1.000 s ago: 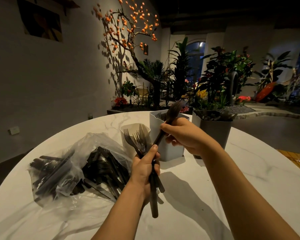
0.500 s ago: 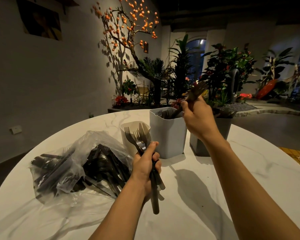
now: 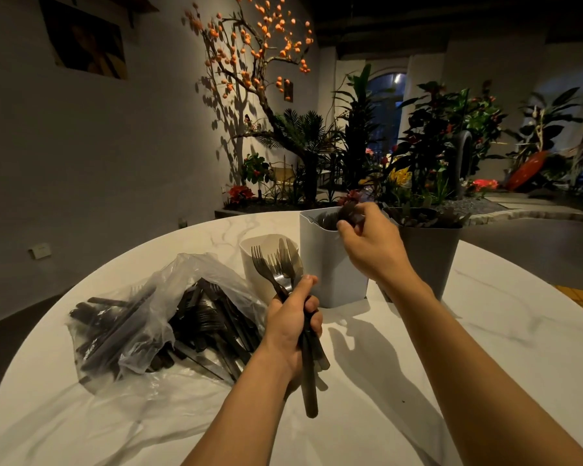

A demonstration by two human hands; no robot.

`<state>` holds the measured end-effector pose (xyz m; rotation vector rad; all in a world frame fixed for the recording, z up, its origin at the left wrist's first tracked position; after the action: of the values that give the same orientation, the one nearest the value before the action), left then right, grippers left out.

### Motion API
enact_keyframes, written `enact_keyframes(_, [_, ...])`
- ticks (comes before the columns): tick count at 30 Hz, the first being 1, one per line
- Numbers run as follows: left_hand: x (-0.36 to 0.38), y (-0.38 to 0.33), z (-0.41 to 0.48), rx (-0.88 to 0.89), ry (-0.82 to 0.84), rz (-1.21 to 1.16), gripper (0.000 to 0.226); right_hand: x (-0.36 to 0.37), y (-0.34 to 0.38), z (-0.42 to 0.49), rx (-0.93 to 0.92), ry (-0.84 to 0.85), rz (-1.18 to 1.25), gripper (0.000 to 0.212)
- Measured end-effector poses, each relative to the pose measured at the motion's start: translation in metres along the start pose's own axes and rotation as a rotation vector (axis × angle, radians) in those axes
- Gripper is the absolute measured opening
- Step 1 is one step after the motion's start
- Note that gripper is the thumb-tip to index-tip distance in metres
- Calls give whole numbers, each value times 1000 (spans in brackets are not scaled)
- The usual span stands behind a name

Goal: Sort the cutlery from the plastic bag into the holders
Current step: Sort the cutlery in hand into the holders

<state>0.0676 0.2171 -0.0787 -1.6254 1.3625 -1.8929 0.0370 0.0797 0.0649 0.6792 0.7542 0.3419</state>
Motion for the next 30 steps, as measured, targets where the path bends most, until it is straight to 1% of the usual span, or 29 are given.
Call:
enact_keyframes(2, [0, 0, 0, -13, 6, -17, 23, -11, 9, 1, -56, -112, 40, 47])
enact_keyframes(4, [1, 1, -1, -26, 10, -36, 23, -17, 20, -2, -147, -203, -31, 52])
enact_keyframes(6, [2, 0, -1, -26, 16, -34, 24, -16, 29, -6, -246, -230, -135, 55])
enact_keyframes(7, [2, 0, -1, -21, 17, -26, 25, -12, 30, -8, -272, -204, -192, 56])
enact_keyframes(8, [1, 0, -1, -16, 16, -18, 26, -4, 29, -8, -275, -143, -255, 55])
enact_keyframes(11, [0, 0, 0, -3, 9, 2, 28, 25, 11, -10, -195, 159, -472, 55])
enact_keyframes(12, [-1, -1, 0, 1, 8, 11, 28, 29, 5, -10, -170, 219, -498, 56])
enact_keyframes(13, [-1, -1, 0, 3, 10, 17, 28, 30, 4, -10, -155, 244, -495, 57])
enact_keyframes(16, [-1, -1, 0, 3, 19, 13, 30, 23, 10, -10, -170, 218, -471, 59])
enact_keyframes(18, [-1, -3, 0, 20, 15, 9, 31, 18, 19, -12, -214, 153, -450, 56])
enact_keyframes(19, [-2, -4, 0, 33, 7, 7, 31, 15, 26, -13, -249, 115, -409, 49])
enact_keyframes(21, [-4, -6, 0, 64, -27, 16, 31, 9, 43, -18, -324, 53, -288, 28])
enact_keyframes(22, [-5, -8, 0, 79, -47, 23, 32, 7, 51, -20, -351, 55, -236, 22])
enact_keyframes(24, [-3, -12, -1, 105, -67, 19, 33, 10, 65, -24, -358, 152, -221, 31])
enact_keyframes(27, [12, -27, -6, 175, -24, 4, 31, 20, 70, -29, -286, 332, -310, 48])
enact_keyframes(28, [17, -35, -8, 207, -20, 11, 31, 22, 67, -29, -245, 361, -291, 53])
enact_keyframes(30, [26, -56, -14, 289, -34, 32, 33, 22, 60, -29, -135, 404, -167, 62])
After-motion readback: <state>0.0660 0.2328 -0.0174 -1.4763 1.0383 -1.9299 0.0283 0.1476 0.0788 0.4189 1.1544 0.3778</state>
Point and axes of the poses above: each hand's wrist, its own z-axis towards the middle knuckle, its own x-axis out of the palm, y = z × x, the point moved 8 cm from there along z, towards the middle knuckle
